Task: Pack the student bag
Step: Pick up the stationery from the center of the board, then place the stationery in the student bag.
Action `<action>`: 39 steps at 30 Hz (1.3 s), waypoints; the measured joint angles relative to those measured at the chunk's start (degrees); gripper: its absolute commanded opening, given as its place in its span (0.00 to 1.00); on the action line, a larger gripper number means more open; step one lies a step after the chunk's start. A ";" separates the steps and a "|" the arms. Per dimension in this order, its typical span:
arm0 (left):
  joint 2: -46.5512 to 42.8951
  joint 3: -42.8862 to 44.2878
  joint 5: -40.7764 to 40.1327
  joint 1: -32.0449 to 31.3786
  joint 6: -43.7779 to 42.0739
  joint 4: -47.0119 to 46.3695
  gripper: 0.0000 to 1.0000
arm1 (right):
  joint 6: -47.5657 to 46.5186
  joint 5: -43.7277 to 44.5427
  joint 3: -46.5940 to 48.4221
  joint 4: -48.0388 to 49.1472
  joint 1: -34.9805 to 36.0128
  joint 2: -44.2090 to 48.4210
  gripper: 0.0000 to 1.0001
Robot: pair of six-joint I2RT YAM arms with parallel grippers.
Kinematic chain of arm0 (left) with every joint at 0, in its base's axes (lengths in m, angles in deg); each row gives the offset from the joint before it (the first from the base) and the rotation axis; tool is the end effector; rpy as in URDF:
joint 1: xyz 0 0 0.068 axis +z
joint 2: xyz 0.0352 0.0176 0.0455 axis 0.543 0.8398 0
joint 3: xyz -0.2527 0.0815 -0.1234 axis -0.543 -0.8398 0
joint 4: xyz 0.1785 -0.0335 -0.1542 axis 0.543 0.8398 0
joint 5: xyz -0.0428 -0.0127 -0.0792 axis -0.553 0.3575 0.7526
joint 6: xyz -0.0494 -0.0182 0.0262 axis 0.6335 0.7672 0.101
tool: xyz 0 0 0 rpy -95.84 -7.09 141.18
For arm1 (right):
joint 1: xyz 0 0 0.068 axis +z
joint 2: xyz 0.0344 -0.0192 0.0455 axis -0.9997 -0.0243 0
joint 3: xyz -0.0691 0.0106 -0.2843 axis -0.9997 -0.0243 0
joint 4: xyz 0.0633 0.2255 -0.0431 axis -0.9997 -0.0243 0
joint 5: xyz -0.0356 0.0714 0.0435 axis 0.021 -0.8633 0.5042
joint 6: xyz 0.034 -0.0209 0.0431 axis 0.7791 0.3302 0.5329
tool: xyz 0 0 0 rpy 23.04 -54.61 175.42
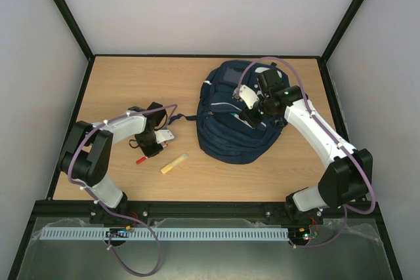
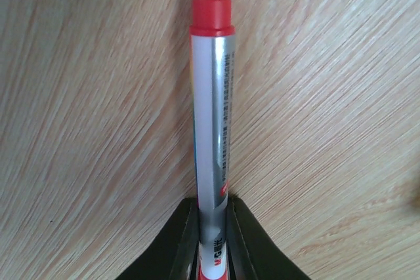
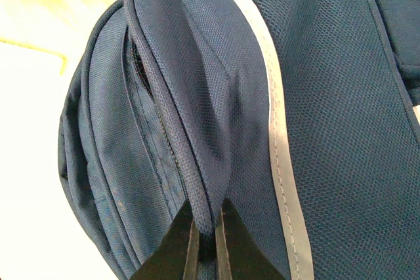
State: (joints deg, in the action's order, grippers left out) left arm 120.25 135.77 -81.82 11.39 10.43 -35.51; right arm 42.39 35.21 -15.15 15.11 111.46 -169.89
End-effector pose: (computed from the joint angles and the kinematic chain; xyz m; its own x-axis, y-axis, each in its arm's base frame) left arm 0.2330 -0.0913 0.1771 -0.6002 0.7994 -0.0271 0.7988 0.6008 0.0297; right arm 0.2563 0.1213 0.3313 -0.3851 -0.6273 -0.6769 -0.8000 0.5925 -0.0939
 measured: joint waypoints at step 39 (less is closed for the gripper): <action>-9.11 19.21 17.18 -25.53 -10.62 -17.27 0.02 | 0.26 -1.22 7.39 -3.45 -0.20 -3.67 0.01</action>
State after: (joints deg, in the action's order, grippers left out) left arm 111.13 154.98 -64.64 -14.14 -0.19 -52.77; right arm 42.65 33.98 -7.76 11.66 111.26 -173.56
